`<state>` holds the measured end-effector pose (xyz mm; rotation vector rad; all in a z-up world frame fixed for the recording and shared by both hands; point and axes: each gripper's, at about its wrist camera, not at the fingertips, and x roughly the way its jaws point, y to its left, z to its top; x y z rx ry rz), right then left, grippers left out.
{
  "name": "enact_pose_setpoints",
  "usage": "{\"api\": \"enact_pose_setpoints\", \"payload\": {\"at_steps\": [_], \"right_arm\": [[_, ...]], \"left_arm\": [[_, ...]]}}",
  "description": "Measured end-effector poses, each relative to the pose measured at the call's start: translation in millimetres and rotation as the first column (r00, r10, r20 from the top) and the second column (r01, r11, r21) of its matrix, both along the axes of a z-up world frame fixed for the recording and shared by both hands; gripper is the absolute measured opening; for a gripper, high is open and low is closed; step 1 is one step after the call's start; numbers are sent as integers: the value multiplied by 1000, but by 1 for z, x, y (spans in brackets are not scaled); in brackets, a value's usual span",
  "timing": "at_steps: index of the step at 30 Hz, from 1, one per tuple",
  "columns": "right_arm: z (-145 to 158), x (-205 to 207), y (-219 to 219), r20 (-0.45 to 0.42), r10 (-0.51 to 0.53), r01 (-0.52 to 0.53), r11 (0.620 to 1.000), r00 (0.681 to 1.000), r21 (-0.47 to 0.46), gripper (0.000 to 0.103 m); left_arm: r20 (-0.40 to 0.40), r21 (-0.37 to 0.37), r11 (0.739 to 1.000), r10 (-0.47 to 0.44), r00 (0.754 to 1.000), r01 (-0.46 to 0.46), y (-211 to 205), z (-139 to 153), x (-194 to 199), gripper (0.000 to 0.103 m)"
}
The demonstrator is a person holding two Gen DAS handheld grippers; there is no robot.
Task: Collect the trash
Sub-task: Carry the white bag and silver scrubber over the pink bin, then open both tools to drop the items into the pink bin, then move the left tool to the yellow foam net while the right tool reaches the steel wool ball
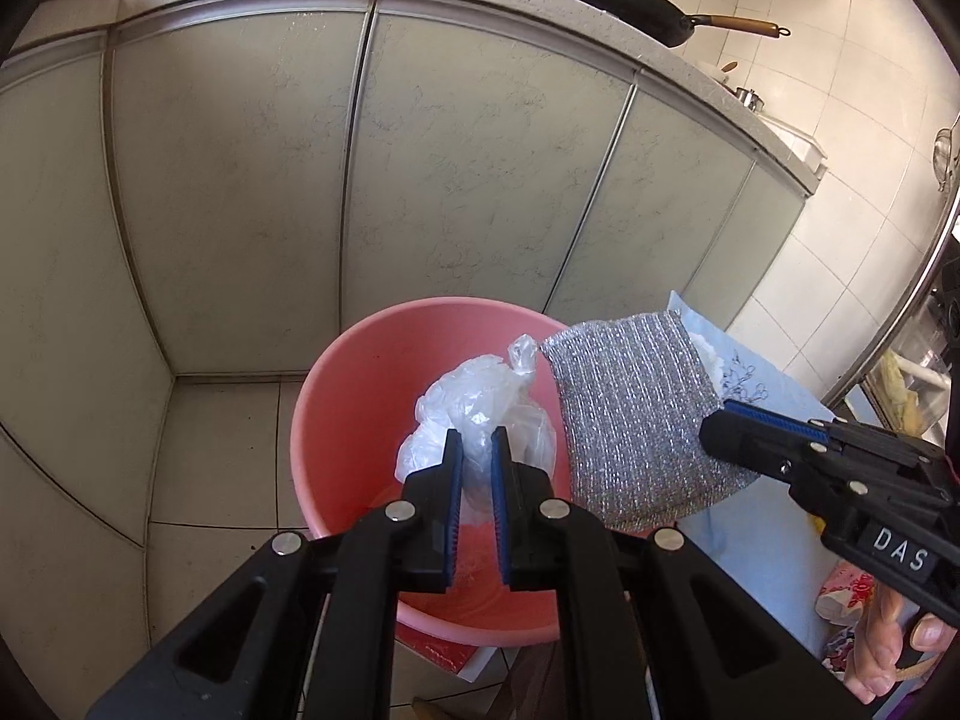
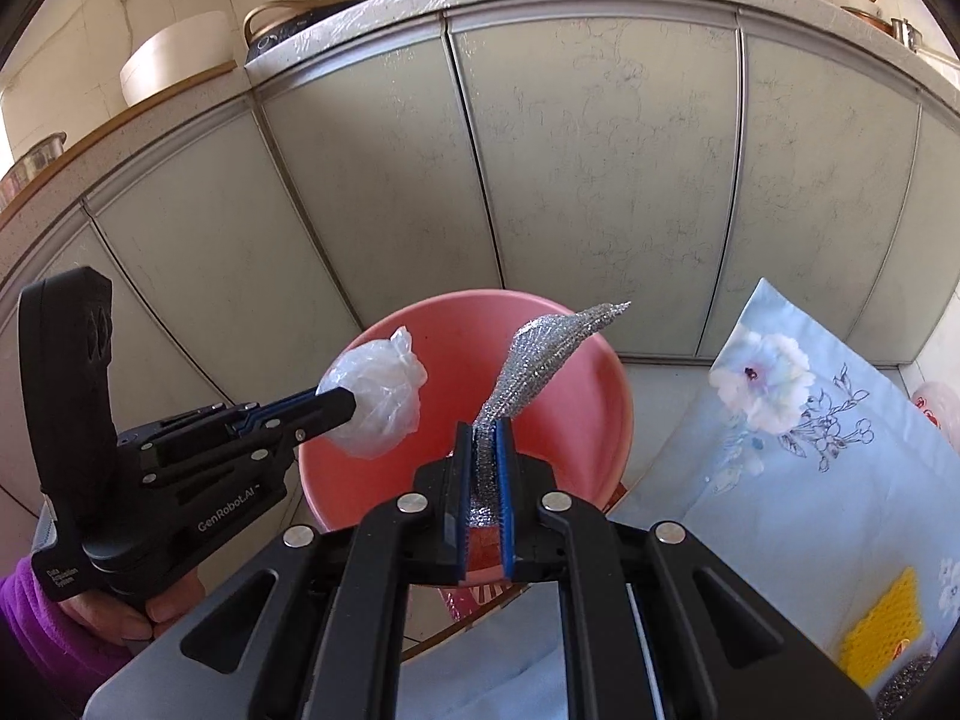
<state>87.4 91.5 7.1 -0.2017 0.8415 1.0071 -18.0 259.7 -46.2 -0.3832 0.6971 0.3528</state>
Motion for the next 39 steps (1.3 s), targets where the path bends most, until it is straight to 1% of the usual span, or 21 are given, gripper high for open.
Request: {"api": "enact_pose_setpoints", "payload": {"at_steps": [6, 9, 11, 12, 13, 14, 15, 16, 25, 32, 39], "right_arm": [[-11, 3, 2, -10, -4, 4, 1000, 1000, -18, 8], [-14, 4, 6, -14, -7, 6, 1000, 1000, -21, 8], [-16, 4, 8, -17, -16, 15, 999, 1000, -37, 9], [-17, 4, 9, -20, -19, 18, 999, 1000, -41, 13], [-18, 3, 9, -23, -21, 20, 999, 1000, -38, 21], [-17, 2, 9, -22, -21, 21, 999, 1000, -33, 24], [-16, 1, 8, -19, -21, 20, 999, 1000, -29, 30], [-15, 0, 7, -17, -19, 18, 1000, 1000, -25, 33], [-10, -11, -12, -6, -32, 31, 999, 999, -15, 34], [1, -19, -49, -11, -80, 80, 997, 997, -2, 34], [18, -26, -96, 15, -154, 154, 988, 988, 16, 35]], "left_arm": [[-9, 18, 1000, 5, 1000, -5, 3, -3, 9, 9], [-13, 24, 1000, 9, 1000, -8, 5, -4, 11, 12], [-16, 15, 1000, 21, 1000, -21, 6, -4, 11, 18], [-19, 6, 1000, 29, 999, -29, 6, -4, 12, 24], [-17, -2, 999, 35, 999, -35, 7, -3, 12, 29], [-14, -5, 999, 37, 999, -37, 7, -2, 12, 30], [-10, -4, 999, 37, 999, -37, 7, -1, 11, 30], [-8, 0, 999, 37, 999, -37, 7, -1, 11, 30], [22, 5, 1000, -2, 1000, 2, -5, 11, 3, 30], [61, 2, 999, -53, 997, 53, -25, 27, -7, 30], [86, 19, 991, -130, 988, 129, -59, 45, -8, 31]]}}
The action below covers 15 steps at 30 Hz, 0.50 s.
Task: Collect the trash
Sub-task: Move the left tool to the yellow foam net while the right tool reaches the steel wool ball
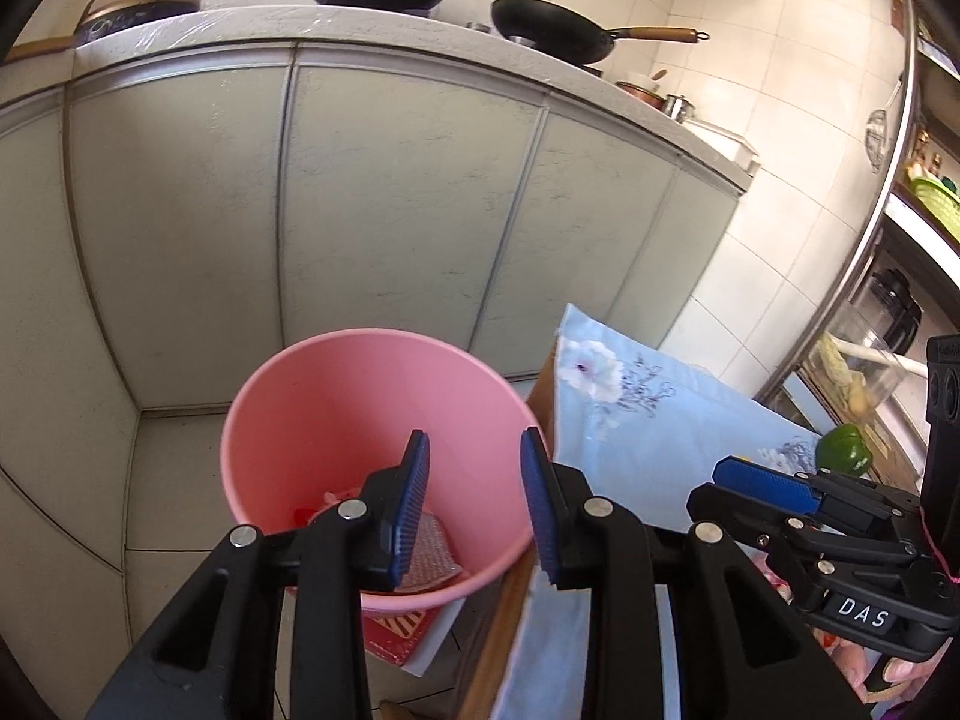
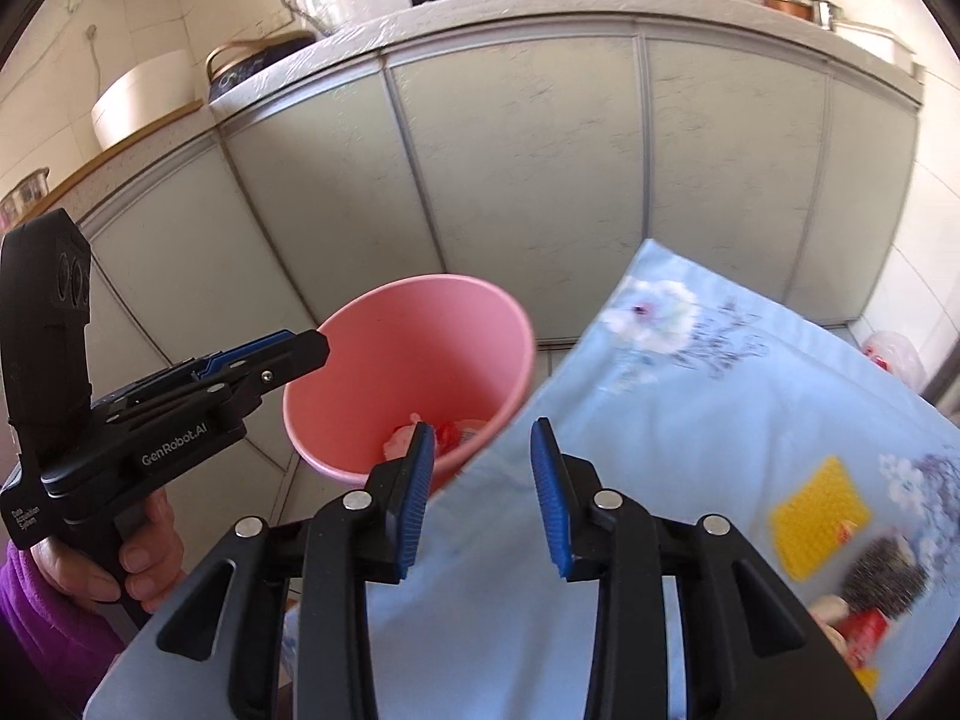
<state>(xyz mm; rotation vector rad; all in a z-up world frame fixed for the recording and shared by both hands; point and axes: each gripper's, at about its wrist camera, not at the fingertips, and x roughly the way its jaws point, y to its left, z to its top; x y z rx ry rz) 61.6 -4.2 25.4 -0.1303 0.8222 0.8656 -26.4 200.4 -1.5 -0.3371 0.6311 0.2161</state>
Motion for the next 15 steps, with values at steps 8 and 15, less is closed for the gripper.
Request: {"api": "enact_pose_setpoints", "payload": {"at_steps": [8, 15], "right_arm": [[14, -1, -76, 20, -144, 144, 989, 989, 24, 41], [9, 7, -157, 13, -320, 320, 947, 947, 17, 42]], "left_arm": [[2, 10, 992, -124, 992, 124, -47, 10, 4, 37], [-15, 9, 974, -226, 974, 226, -85, 11, 22, 37]]}}
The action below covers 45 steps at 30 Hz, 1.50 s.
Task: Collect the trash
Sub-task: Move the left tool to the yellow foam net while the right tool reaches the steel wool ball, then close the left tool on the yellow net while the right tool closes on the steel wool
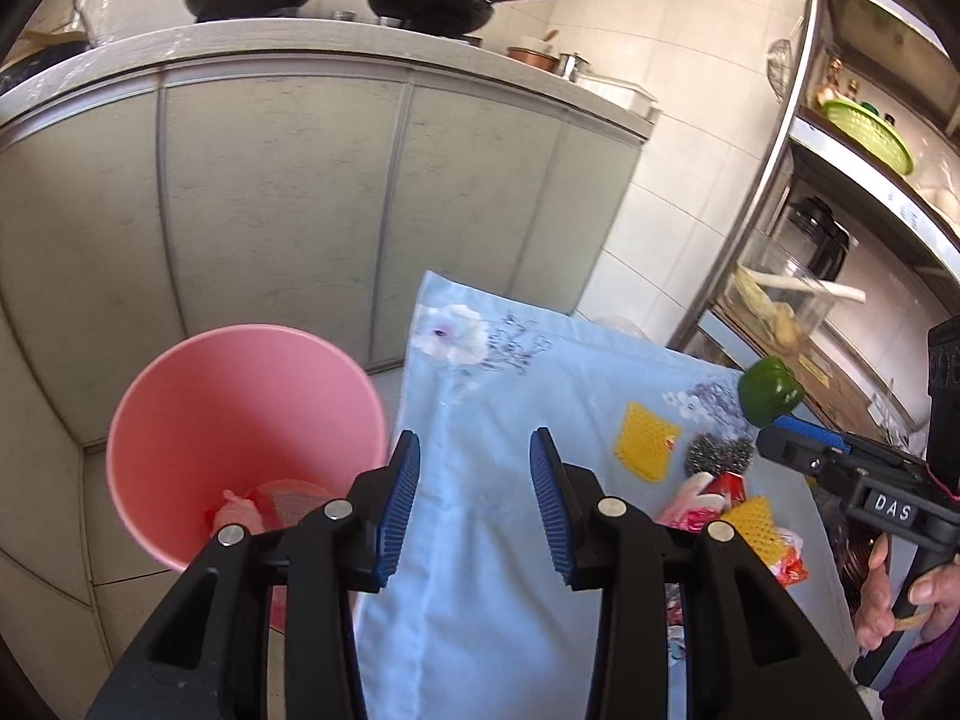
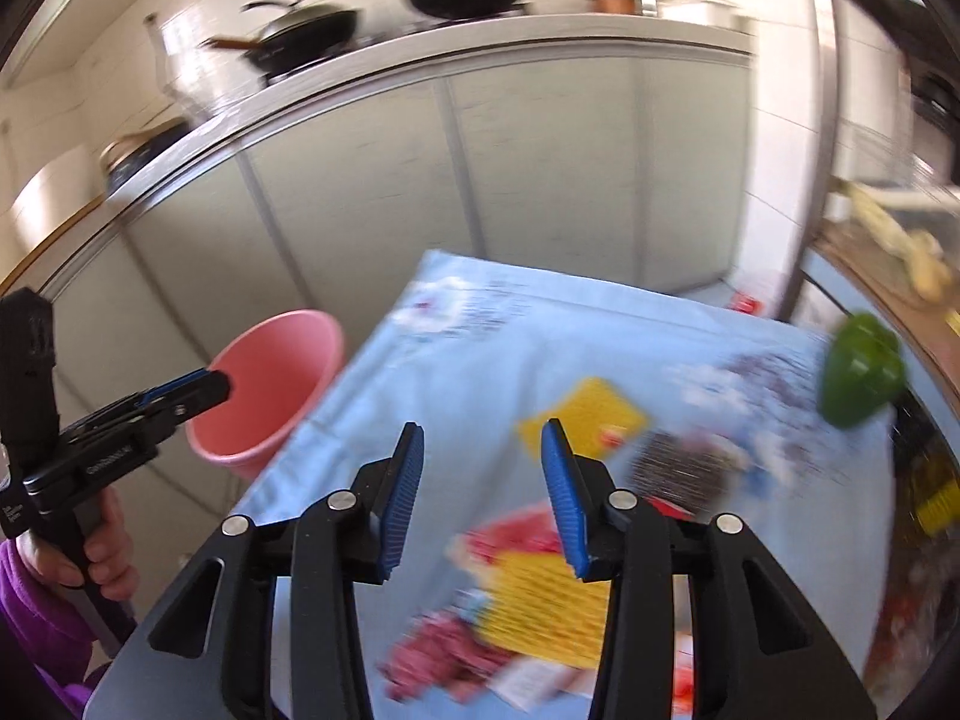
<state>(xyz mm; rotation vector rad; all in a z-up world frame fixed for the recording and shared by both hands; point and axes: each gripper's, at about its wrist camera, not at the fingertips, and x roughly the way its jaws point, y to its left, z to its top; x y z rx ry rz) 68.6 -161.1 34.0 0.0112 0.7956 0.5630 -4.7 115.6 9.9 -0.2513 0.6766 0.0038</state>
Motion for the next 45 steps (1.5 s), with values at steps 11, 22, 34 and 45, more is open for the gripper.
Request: {"api": "enact_pose_setpoints", "payload": {"at_steps": [11, 22, 34, 45], "right_arm": [[-28, 28, -71, -68, -165, 166, 986, 984, 5, 43], [-64, 64, -64, -136, -129, 127, 992, 982, -26, 43], [-87, 80, -53, -151, -82, 72, 995, 985, -71, 42], [-62, 60, -75, -98, -137, 138, 990, 986, -2, 15]], "left_arm": [[-95, -1, 978, -206, 974, 207, -73, -25, 58, 37], [-211, -7, 946, -319, 924, 325, -124, -67, 133, 37], [-277, 31, 938, -325, 904, 346, -146, -104, 156, 29], [-124, -6, 946, -322, 939, 323, -129, -64, 121, 8]]}}
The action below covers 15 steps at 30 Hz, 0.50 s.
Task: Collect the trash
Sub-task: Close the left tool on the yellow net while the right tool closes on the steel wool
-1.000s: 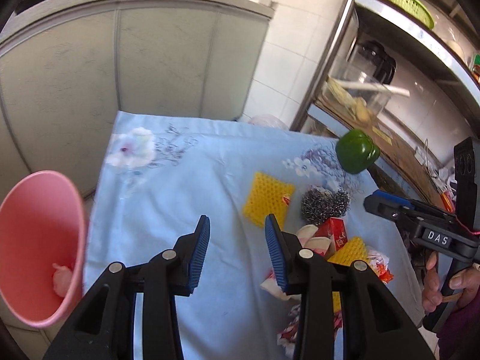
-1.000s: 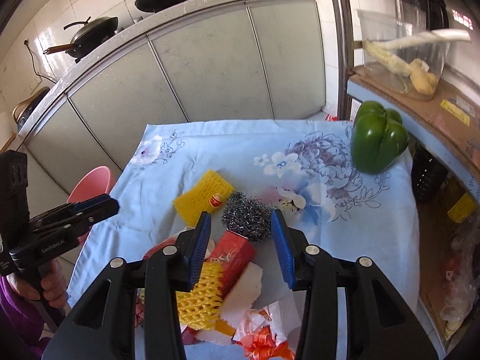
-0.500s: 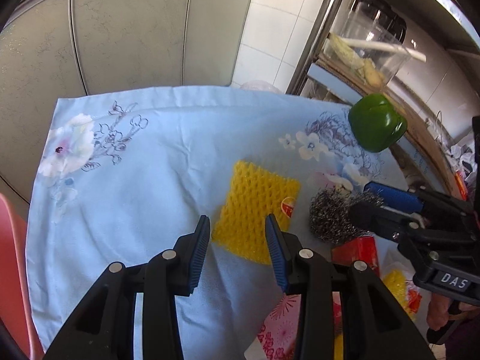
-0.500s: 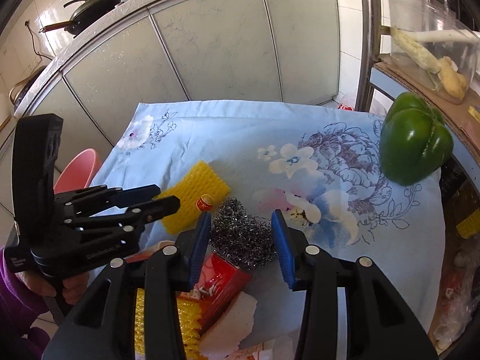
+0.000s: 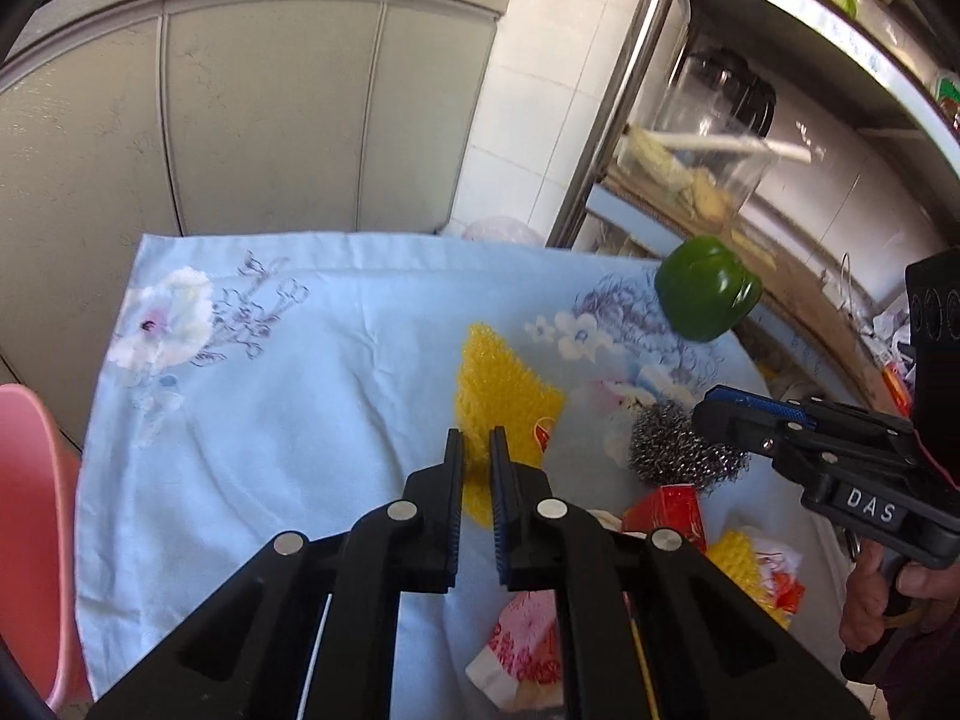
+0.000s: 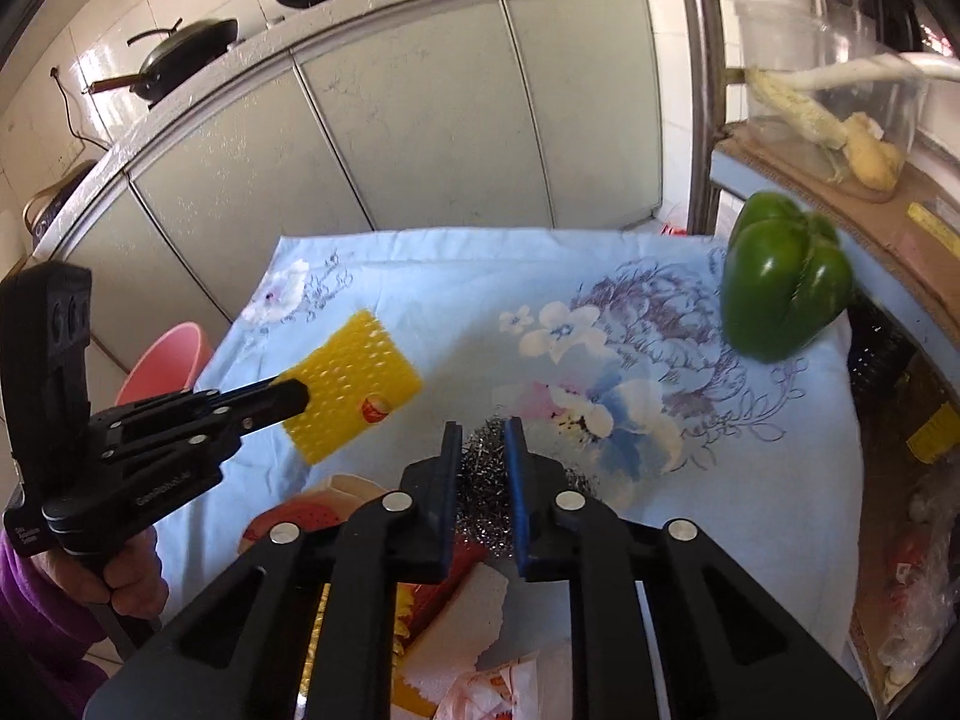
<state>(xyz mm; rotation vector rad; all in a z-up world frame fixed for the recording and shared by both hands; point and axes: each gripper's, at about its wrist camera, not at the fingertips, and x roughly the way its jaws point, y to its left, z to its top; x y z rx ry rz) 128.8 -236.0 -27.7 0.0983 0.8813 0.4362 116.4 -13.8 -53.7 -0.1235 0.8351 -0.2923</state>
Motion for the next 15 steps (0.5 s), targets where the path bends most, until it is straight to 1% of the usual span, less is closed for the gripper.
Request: {"api": "enact_pose_setpoints", "payload": {"at_steps": [3, 8, 13, 15], "right_arm": [[16, -7, -3, 42, -15, 15, 1000, 999, 13, 14], [41, -19, -1, 94, -11, 9, 1000, 996, 21, 14], [62, -29, 18, 141, 30, -34, 999, 989, 26, 14], [68, -32, 34, 156, 66, -72, 997, 985, 31, 14]], "left_arm": [[31, -16, 1000, 24, 999, -24, 11, 12, -12, 8], [73, -46, 997, 64, 995, -60, 28, 29, -32, 8], [123, -44, 995, 97, 988, -92, 44, 41, -56, 8], [135, -42, 993, 118, 984, -114, 53, 44, -65, 8]]}}
